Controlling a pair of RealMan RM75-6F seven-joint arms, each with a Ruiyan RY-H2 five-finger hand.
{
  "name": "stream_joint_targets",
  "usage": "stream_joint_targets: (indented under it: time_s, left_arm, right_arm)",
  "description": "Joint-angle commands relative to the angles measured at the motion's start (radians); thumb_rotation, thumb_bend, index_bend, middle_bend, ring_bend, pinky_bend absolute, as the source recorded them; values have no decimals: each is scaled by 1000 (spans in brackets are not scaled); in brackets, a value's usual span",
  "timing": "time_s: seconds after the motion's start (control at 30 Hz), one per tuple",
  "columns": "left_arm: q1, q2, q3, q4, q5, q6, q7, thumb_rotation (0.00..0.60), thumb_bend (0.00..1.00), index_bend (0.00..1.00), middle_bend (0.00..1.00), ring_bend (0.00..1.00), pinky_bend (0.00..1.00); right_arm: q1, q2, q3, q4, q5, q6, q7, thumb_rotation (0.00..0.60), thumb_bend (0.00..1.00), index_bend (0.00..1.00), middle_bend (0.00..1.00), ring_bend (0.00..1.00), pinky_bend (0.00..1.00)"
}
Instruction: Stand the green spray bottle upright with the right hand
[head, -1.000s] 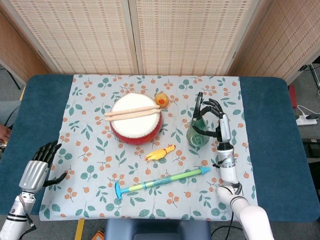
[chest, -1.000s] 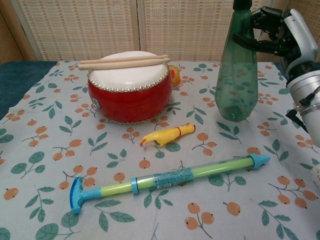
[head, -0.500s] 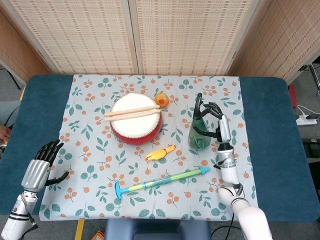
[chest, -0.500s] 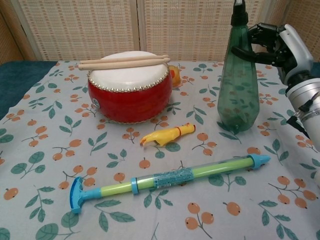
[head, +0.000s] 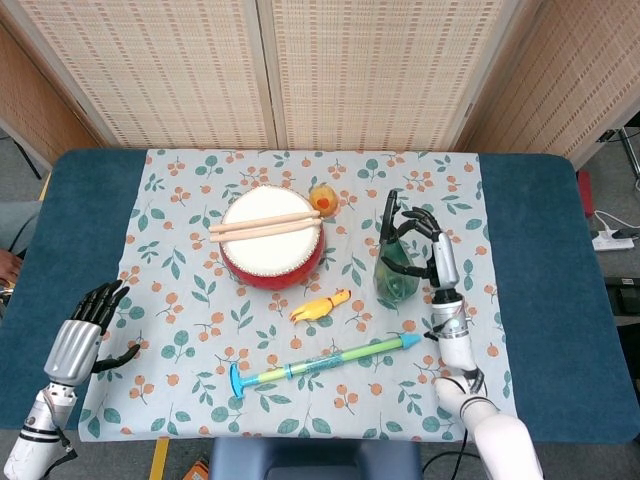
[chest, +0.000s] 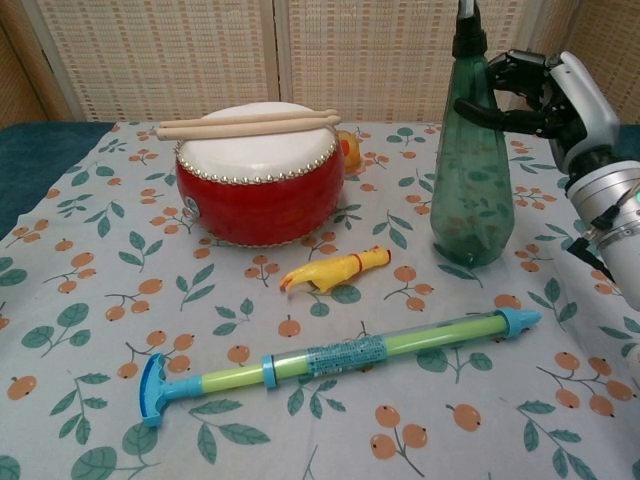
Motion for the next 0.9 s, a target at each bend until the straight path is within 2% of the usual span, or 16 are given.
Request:
stream_joint_targets:
  time_s: [0.03,0.5,0.6,0.67,0.9]
  left_arm:
    - [1,-2,-1,3,0,3,-2,600,195,0,0,0,97]
    - [-1,-10,6,10,7,10,-1,600,193,0,0,0,97]
    - [-1,-10,7,8,10,13,0,600,193,0,0,0,98]
    - [-2,-10,10,7,13,14,1,600,194,0,0,0,97]
    - [-2,-7,13,0,12,9,14,600,193,0,0,0,98]
  right_arm:
    - [-3,-2,-3,2,1,-1,0,600,59,633,570,243,172]
    - [-33,1,-21,5,-3,30,7,600,59,606,570,242,176]
    - [-43,1,-29,7,-7,28,2,600,27,588,570,236,176]
    - [-49,2,-35,7,-11,27,-1,600,0,548,564,225,176]
    - [-63,8,-37,2,-7,29,-6,600,0,382,506,185,176]
